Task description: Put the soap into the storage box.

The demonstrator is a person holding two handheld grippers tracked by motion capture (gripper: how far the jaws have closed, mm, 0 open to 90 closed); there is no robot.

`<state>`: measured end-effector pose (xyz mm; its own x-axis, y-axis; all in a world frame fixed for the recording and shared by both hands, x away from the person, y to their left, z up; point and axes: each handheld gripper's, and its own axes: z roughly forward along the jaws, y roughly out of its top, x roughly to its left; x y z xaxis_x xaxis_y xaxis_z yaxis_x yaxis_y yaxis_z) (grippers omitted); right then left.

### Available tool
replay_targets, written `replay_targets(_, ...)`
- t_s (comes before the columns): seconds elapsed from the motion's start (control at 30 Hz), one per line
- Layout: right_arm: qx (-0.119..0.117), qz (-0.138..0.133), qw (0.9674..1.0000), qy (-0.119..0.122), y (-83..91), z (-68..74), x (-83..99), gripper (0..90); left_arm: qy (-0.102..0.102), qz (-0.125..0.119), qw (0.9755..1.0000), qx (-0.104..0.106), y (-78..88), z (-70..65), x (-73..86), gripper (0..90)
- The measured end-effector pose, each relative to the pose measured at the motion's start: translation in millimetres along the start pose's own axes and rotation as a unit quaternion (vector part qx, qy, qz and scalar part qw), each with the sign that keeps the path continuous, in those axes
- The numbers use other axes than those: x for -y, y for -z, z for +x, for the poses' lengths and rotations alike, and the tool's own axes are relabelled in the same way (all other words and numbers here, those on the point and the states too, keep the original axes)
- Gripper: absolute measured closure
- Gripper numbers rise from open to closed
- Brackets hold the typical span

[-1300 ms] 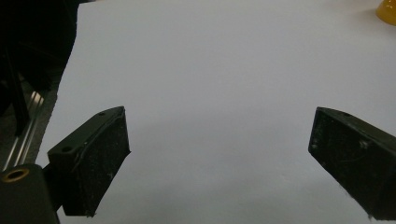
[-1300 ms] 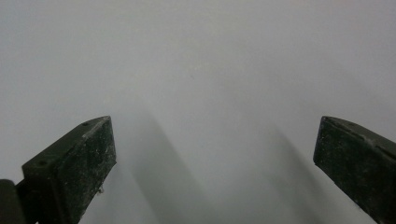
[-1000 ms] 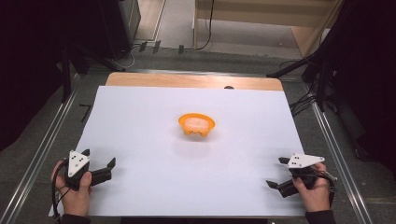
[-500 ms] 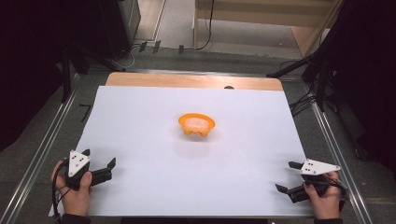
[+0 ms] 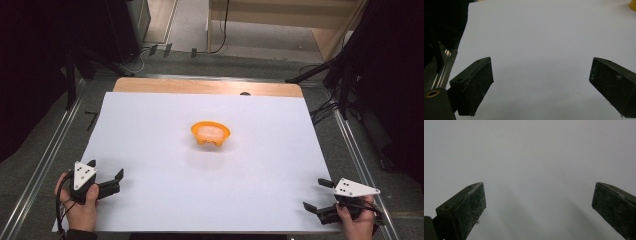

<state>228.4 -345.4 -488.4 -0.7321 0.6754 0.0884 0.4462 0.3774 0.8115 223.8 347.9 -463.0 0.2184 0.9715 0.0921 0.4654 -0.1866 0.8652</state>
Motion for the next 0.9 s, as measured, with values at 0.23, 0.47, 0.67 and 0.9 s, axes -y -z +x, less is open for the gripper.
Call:
replay_targets(0.23, -0.003, -0.011, 0.9998, -0.016, 2.1, -4.5, 3.3, 0.0, 0.002, 0.000, 1.0000, 0.003, -0.2, 0.7, 0.0, 5.5)
replay_targets(0.47, 0.001, 0.000, 0.9999, -0.014, -0.4, -3.8, 4.0, 0.0, 0.001, 0.005, 1.0000, 0.001, -1.2, 0.2, -0.4, 5.5)
replay_targets(0.67, -0.008, -0.007, 0.9997, -0.020, 0.5, -5.5, 5.1, 0.0, 0.000, 0.006, 1.0000, -0.004, -1.1, -0.6, -0.5, 5.5)
replay_targets(0.9, -0.014, -0.011, 0.9996, -0.021, 1.4, -6.5, 5.3, 0.0, 0.002, 0.008, 1.0000, -0.002, -1.5, 0.5, -0.7, 5.5)
